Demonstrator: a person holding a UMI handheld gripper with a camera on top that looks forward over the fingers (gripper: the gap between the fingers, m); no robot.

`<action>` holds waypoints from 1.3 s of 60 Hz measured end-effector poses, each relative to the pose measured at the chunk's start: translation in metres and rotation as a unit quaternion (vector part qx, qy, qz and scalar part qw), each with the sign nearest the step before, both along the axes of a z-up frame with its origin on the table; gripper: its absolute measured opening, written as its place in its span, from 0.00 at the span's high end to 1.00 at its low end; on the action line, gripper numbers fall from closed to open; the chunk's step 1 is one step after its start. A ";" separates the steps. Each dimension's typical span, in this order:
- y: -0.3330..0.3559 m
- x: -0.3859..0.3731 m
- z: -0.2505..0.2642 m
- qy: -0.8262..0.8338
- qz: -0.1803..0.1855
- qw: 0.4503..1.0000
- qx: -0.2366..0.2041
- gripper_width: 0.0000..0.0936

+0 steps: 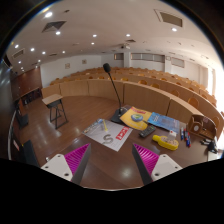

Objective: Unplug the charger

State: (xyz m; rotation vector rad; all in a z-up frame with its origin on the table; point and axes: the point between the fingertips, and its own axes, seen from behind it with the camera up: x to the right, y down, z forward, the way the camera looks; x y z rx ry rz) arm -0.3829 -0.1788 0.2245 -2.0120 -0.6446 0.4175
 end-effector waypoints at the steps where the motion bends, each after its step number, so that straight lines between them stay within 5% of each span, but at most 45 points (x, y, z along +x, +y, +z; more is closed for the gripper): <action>1: 0.005 -0.002 -0.007 -0.001 -0.001 1.000 0.000 0.09; 23: 0.062 0.024 -0.098 -0.031 -0.054 0.996 -0.068 0.08; 47: 0.229 0.148 -0.180 -0.056 -0.258 0.962 -0.068 0.08; 63: 0.325 0.190 -0.191 -0.044 -0.321 0.945 -0.031 0.11; 67: 0.342 0.189 -0.193 -0.036 -0.325 0.945 -0.022 0.17; 75: 0.361 0.188 -0.197 -0.026 -0.329 0.944 -0.015 0.55; 78: 0.362 0.189 -0.196 -0.014 -0.337 0.941 -0.014 0.59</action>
